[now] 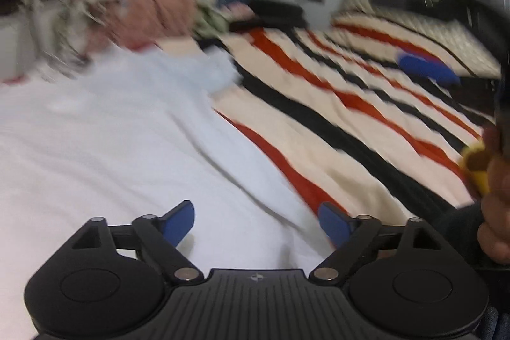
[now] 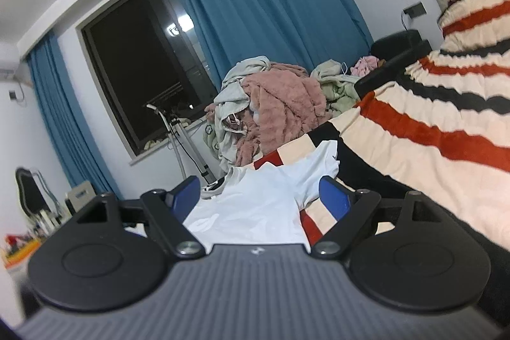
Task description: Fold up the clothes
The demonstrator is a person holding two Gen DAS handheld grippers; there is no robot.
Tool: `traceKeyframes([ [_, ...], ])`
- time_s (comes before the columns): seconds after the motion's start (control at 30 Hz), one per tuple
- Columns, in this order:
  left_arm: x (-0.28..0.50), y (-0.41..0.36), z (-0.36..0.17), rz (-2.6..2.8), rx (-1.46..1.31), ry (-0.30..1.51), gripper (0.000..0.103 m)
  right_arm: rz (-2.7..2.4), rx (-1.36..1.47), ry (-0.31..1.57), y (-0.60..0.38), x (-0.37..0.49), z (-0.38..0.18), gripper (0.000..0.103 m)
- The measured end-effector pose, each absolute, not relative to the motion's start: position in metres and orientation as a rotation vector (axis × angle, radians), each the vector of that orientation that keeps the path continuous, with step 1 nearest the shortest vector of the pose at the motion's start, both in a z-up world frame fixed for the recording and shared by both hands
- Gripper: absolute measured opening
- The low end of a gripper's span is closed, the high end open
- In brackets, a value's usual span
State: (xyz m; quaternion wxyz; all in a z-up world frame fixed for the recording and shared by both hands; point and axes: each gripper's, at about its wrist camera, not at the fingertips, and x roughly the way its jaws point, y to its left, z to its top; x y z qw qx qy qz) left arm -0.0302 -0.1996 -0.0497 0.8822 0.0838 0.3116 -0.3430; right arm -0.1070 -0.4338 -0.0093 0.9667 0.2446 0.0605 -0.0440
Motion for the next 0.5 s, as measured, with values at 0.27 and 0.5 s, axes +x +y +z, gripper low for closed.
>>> traceKeyframes([
  [0.27,-0.041,-0.132,0.004,-0.494,0.106,0.448,0.103,-0.096,0.379,0.142,-0.413,-0.1,-0.005,0.084],
  [0.5,-0.054,-0.076,0.021,-0.381,-0.02,0.42,0.103,-0.095,0.277,0.162,-0.391,-0.095,-0.003,0.084],
])
